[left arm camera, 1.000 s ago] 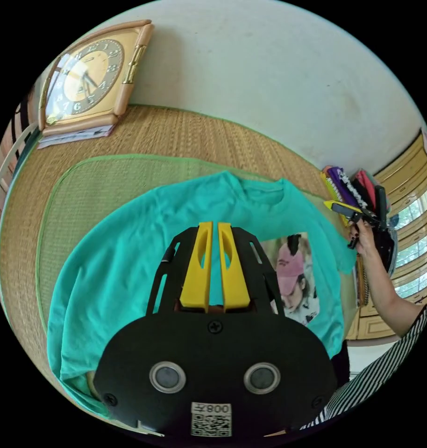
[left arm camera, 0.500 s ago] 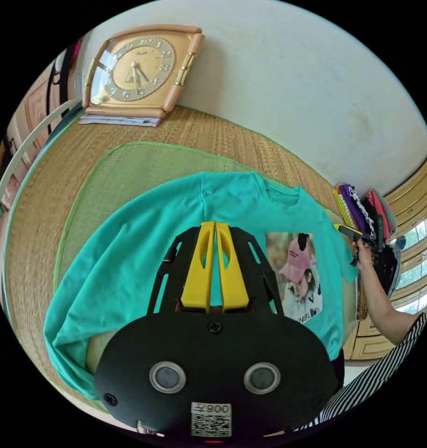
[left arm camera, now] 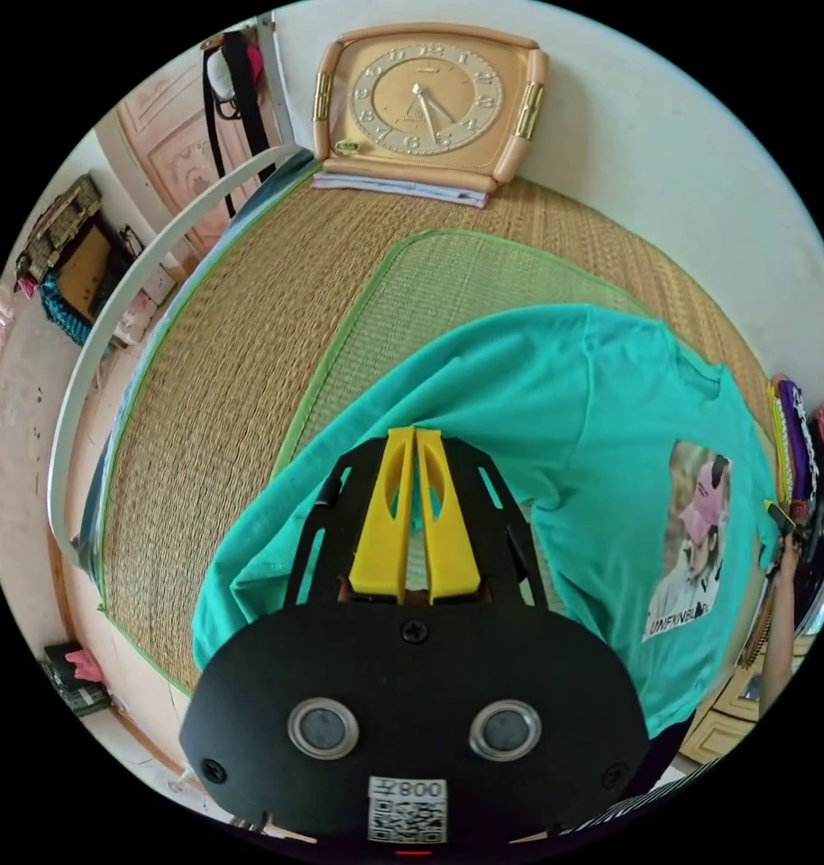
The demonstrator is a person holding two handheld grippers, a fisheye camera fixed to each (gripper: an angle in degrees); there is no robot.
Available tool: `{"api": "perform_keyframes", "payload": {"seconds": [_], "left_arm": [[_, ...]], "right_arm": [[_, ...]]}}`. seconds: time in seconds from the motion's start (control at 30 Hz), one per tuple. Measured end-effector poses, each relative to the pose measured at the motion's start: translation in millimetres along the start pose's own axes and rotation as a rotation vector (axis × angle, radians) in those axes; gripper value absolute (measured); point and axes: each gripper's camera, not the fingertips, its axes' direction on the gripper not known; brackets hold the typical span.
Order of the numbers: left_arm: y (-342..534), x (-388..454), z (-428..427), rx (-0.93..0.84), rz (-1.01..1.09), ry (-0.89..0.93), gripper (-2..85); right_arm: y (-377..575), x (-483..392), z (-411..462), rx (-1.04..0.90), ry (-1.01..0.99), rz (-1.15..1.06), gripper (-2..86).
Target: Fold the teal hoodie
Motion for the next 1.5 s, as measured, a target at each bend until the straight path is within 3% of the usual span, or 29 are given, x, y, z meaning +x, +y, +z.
{"api": "perform_keyframes", "payload": {"seconds": [0.1,0.2,0.27,0.47,0.67,0.8,0.87,1.1,1.33,1.5], "left_arm": [[22.0,2.1,-2.5,0.035,0.056,0.107,0.8],[64.1,-9.1,-0.3,0.039,0.063,0.326,2.4],[105.5,-22.0,10.7,-0.011,0.07,0.538,4.4],[191.7,-44.2,56.2,-0.232,-0.002,0.74,7.7],[211.3,-58.5,99.5,-0.269,-0.012,0.786,6.0],[211.3,-56.2,117.4,-0.322,0.061,0.7,2.0],[213.5,-62.0,114.9,-0.272,0.049,0.768,1.1],[229.9,-86.2,90.0,-0.088,0.001,0.979,0.4],[233.7,-122.2,79.2,0.085,-0.102,1.15,0.3],[232.9,-132.7,106.1,0.042,-0.12,1.012,0.7]], "right_arm": [[10.9,8.0,-28.4,0.032,-0.042,0.05,-0.1],[47.1,15.0,-55.1,0.032,-0.127,0.079,0.1],[92.4,21.3,-76.2,0.019,-0.235,0.117,0.6],[222.8,-4.6,-121.8,-0.102,-0.422,0.144,5.0],[320.9,-29.6,-146.9,-0.203,-0.515,0.211,6.6],[349.3,-36.7,-160.2,-0.215,-0.525,0.231,6.9],[357.5,-39.1,-169.9,-0.202,-0.523,0.237,6.7],[357.6,-41.4,-181.1,-0.21,-0.529,0.239,2.2],[333.2,-0.7,-302.0,0.035,-0.846,0.184,0.6],[308.5,0.2,-338.8,0.018,-0.752,0.106,0.5]]}}
